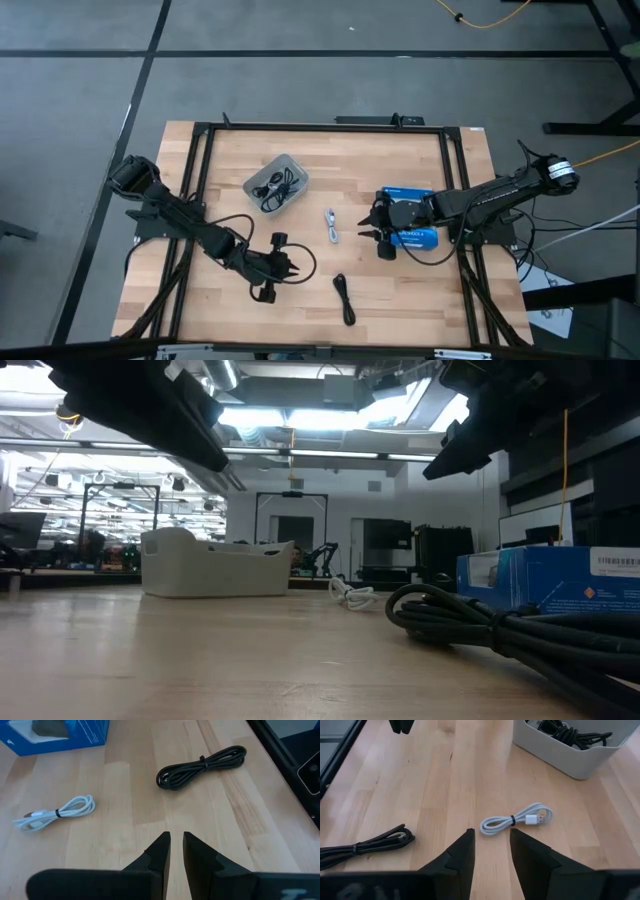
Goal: Pick and place USB-C Cables
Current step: Put the white charger cable into the white bin
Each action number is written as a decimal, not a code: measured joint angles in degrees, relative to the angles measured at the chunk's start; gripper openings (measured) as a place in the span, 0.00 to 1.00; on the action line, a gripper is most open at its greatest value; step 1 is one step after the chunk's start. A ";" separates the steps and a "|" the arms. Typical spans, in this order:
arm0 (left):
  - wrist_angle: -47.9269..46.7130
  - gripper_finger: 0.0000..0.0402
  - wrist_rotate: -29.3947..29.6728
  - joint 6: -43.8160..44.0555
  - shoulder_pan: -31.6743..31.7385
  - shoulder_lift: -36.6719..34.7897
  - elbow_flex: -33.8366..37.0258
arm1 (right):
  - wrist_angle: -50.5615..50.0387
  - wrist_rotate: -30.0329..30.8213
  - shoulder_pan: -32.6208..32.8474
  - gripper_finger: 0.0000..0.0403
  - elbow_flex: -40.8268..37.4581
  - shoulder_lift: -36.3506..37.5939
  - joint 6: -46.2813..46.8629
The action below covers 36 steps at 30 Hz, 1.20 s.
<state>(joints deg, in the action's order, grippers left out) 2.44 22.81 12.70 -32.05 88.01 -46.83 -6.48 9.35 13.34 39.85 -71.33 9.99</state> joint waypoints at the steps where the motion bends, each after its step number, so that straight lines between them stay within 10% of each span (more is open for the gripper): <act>1: -0.02 0.11 -0.01 0.58 0.00 0.00 0.00 | 0.00 -0.01 0.00 0.32 -0.01 0.00 0.01; 36: -0.24 0.11 0.19 0.85 0.00 0.00 -0.02 | 6.24 -1.90 0.01 0.32 -0.06 -3.69 -4.30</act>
<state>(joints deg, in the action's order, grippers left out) 2.20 23.00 13.54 -32.05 88.01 -46.85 -0.24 7.45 13.35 39.79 -75.02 5.69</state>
